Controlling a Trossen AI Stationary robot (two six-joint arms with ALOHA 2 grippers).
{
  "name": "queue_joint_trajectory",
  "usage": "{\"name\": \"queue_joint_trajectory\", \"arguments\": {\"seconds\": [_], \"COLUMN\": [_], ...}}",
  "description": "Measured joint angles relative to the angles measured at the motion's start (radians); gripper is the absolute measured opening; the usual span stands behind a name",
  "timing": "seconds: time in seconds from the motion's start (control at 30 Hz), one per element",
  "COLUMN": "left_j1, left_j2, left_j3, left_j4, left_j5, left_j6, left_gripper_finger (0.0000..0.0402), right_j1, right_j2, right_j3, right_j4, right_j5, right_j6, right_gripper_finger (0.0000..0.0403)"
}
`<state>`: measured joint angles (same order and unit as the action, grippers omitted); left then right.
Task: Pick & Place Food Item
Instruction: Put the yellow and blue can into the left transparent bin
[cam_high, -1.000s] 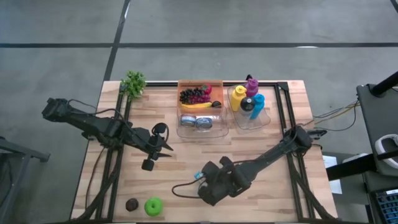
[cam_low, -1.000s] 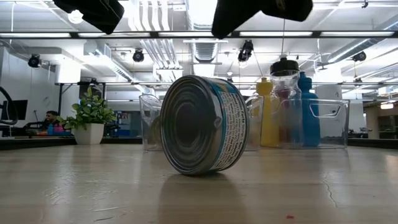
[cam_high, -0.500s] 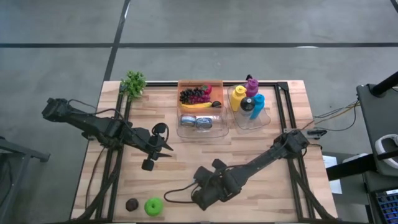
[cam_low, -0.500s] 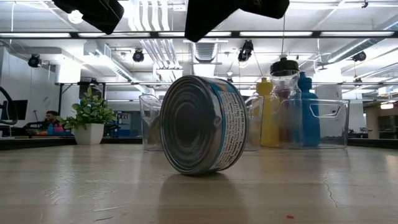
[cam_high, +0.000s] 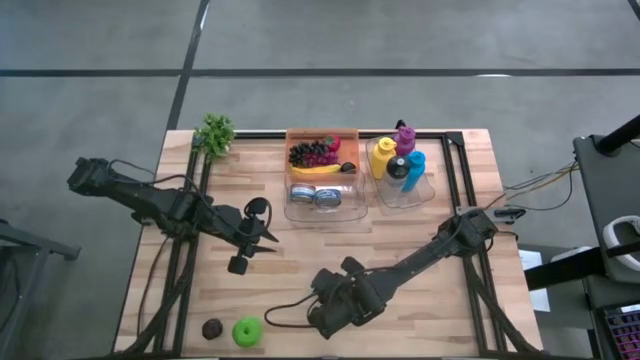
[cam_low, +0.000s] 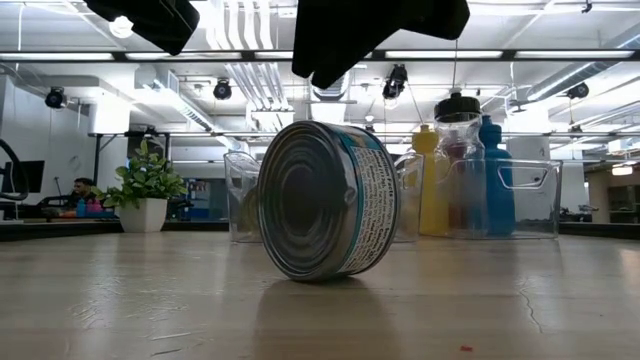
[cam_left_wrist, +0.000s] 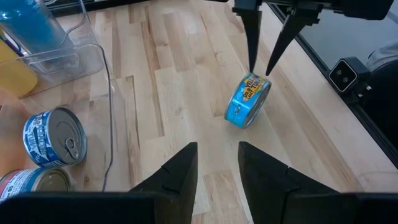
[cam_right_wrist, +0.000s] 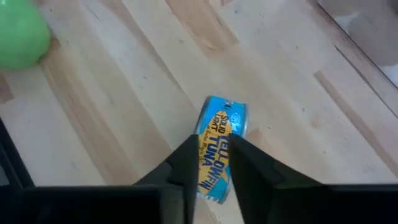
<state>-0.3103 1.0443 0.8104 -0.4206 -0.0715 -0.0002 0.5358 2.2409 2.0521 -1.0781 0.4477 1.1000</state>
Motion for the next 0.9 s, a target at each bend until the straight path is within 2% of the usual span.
{"name": "queue_joint_trajectory", "arguments": {"seconds": [0.57,0.9], "left_j1": [0.000,0.000], "left_j2": [0.000,0.000], "left_j3": [0.000,0.000], "left_j4": [0.000,0.000], "left_j5": [0.000,0.000], "left_j6": [0.000,0.000], "left_gripper_finger": [0.0118,0.0118], "right_j1": [0.001,0.000], "right_j2": [0.000,0.002], "right_j3": [-0.012,-0.084], "right_j4": [-0.030,0.048], "right_j5": [-0.003,-0.017], "right_j6": [0.053,0.053], "right_gripper_finger": [0.0259,0.0320]}}
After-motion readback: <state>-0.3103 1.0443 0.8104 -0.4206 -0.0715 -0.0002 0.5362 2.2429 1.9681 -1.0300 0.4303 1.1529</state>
